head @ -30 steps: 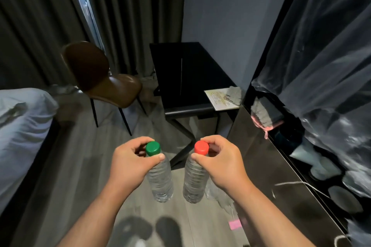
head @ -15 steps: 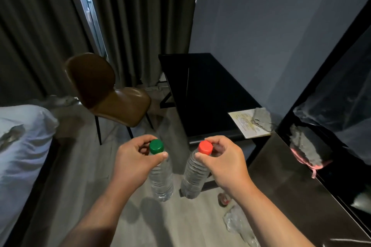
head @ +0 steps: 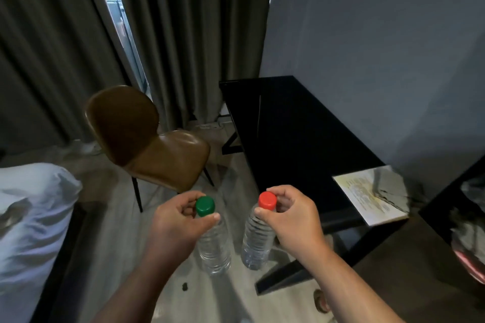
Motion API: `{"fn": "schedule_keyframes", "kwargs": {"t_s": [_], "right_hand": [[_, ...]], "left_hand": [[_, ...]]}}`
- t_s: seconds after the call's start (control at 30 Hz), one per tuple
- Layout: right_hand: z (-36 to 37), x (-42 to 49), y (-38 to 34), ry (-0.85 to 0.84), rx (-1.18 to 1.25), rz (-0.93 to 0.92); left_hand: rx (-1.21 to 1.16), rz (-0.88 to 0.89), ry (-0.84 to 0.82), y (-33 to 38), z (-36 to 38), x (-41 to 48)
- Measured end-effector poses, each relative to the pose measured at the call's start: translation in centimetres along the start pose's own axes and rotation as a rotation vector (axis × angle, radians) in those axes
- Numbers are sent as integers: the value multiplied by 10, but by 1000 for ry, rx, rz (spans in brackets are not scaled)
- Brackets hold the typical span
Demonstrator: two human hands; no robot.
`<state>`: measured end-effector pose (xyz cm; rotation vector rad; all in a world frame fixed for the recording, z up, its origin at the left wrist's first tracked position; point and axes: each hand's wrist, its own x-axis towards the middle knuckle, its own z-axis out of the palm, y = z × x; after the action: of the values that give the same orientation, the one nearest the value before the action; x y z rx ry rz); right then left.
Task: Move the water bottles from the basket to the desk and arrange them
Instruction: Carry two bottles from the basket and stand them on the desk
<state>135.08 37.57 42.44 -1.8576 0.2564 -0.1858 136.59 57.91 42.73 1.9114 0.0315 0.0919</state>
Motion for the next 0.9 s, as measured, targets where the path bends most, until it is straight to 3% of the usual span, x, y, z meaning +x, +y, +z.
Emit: {"fn": "schedule_keyframes", "kwargs": {"t_s": [0.13, 0.5, 0.9], "right_hand": [[21, 68, -5, -6, 16, -2], [73, 207, -23, -7, -7, -26], [147, 348, -55, 240, -101, 20]], "left_hand": [[131, 27, 2, 3, -3, 64], [51, 44, 45, 3, -13, 216], [-82, 108, -218, -20, -26, 426]]}}
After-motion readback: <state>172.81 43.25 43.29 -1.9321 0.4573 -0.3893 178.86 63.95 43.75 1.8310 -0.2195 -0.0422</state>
